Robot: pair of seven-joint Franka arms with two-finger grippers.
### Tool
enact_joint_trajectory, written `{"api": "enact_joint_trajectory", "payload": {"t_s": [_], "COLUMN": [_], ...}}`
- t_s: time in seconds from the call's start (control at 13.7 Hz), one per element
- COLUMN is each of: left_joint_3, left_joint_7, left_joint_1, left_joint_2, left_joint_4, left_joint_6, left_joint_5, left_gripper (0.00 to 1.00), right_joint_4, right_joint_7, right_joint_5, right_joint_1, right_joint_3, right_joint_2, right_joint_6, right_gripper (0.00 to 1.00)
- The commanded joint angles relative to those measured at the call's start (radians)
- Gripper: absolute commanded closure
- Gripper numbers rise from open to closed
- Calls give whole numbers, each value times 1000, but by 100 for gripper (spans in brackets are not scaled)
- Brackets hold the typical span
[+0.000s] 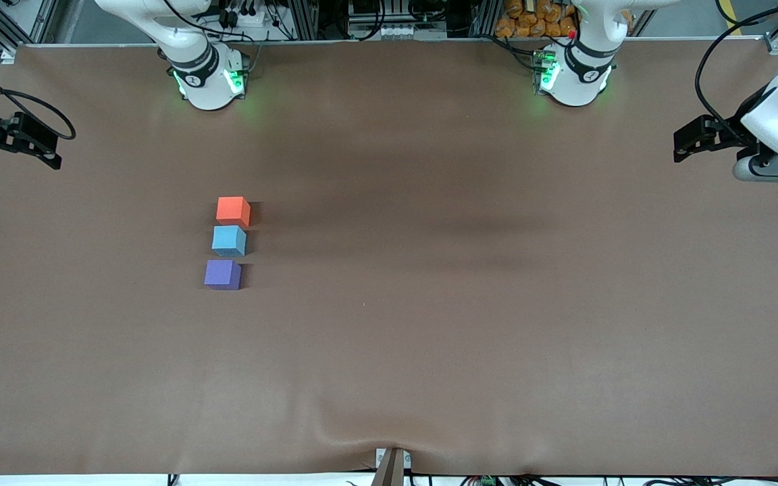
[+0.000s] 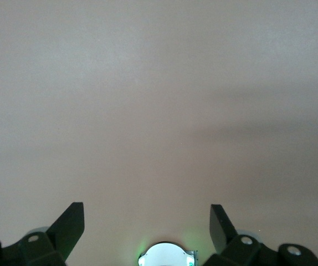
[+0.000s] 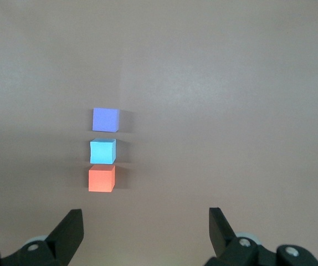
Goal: Place blue block between orange and purple blocks
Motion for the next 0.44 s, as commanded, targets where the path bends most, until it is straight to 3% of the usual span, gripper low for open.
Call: {"api": "enact_joint_trajectory", "payload": {"t_s": [0.0,0.36], "left_joint_3": [-5,-5], "left_joint_7": [4,4], "left_joint_1": [7,5], "left_joint_2": [-1,-1], "left_joint_4": [8,8], "left_joint_6": [-17,-17], "left_joint_5": [3,3], "left_gripper": [0,0], "right_joint_4": [0,0], "right_joint_7": [0,0], "right_joint_5": [-23,-18], "right_joint_1": [-1,0], "right_joint_3": [0,0], "right_joint_2": [-8,-8], "right_joint_6": [4,6], "right_gripper": [0,0]}}
